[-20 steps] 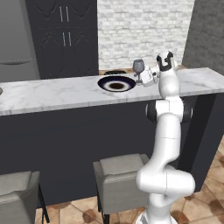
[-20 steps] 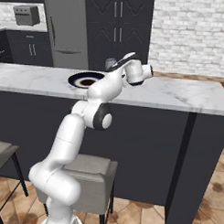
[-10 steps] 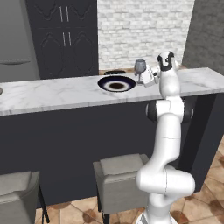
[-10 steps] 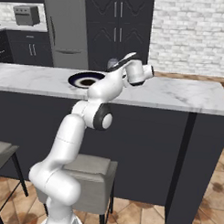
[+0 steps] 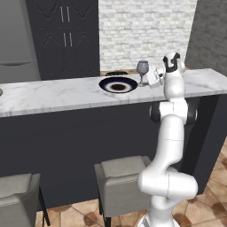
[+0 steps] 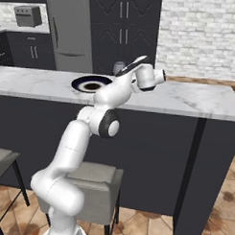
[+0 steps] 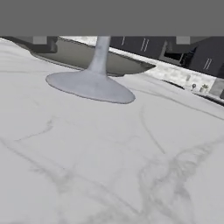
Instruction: Retrieve the wine glasses from the counter and place one next to each plate.
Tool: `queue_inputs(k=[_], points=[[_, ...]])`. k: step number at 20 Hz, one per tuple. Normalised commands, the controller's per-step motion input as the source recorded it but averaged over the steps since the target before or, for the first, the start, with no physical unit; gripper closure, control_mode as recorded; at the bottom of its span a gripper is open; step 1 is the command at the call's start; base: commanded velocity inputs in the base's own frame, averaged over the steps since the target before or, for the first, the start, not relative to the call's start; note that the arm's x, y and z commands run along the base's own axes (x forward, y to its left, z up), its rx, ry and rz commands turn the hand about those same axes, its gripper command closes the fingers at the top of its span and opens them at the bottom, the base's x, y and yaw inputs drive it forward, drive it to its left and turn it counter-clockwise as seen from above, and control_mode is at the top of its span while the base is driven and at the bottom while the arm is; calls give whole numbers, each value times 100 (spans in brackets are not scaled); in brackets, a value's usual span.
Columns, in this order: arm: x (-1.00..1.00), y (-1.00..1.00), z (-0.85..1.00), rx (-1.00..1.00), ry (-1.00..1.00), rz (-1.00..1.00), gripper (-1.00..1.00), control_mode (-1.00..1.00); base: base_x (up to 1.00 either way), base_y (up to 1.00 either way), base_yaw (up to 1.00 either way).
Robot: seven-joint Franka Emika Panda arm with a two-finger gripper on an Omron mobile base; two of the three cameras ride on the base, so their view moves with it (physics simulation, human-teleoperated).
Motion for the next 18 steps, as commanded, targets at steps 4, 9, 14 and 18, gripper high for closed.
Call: queue_inputs(k=[4, 9, 14, 18], points=[[-36, -2, 8, 0, 0, -6, -100, -100, 0, 0, 0], [-82, -10, 23, 0, -2, -10, -100, -100, 0, 0, 0], [-95, -15, 15, 0, -3, -12, -100, -100, 0, 0, 0], [-98, -10, 22, 0, -5, -10, -100, -100, 0, 0, 0]])
